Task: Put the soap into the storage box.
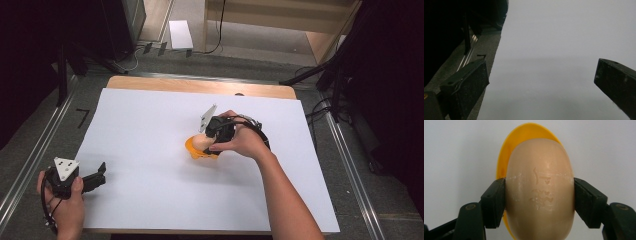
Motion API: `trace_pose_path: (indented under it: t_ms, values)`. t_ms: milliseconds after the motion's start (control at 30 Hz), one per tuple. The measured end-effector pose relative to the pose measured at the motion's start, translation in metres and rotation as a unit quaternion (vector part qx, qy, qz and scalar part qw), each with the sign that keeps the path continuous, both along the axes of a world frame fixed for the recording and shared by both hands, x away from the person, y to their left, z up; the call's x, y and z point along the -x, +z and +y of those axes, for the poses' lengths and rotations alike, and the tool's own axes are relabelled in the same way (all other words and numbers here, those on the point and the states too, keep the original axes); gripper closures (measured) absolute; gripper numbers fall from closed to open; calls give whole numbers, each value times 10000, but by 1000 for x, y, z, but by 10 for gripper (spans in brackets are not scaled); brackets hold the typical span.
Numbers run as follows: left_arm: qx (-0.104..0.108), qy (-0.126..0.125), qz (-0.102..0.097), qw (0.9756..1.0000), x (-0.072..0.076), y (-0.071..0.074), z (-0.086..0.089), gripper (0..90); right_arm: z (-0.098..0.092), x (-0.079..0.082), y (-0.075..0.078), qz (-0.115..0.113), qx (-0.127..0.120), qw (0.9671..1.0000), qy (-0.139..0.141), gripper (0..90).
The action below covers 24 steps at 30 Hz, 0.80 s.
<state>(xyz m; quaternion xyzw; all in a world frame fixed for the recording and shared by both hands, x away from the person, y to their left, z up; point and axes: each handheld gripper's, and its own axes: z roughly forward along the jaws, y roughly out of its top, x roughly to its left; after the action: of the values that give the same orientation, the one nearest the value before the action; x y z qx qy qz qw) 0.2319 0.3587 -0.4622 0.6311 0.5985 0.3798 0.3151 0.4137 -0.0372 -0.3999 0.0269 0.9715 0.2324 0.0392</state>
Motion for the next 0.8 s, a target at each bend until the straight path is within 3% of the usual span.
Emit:
trace_pose_path:
  t_ms: [167, 300, 467, 633, 800]
  values:
    - [18, 1, -8, 10000, 0, 0, 0, 0, -1, -1, 0, 75, -40, 10000, 27, 322]
    - [16, 1, -5, 10000, 0, 0, 1, 0, -3, -1, 3, 205, -209, 9996, -27, 259]
    - [23, -5, -12, 10000, 0, 0, 1, 0, -4, 1, 4, 180, -132, 9997, -41, 264]
    - [24, -2, -11, 10000, 0, 0, 1, 0, -11, 1, 10, 120, -287, 9992, -261, 270]
    - [21, 3, -11, 10000, 0, 0, 1, 0, -26, 2, 12, 216, -508, 9968, -573, 257]
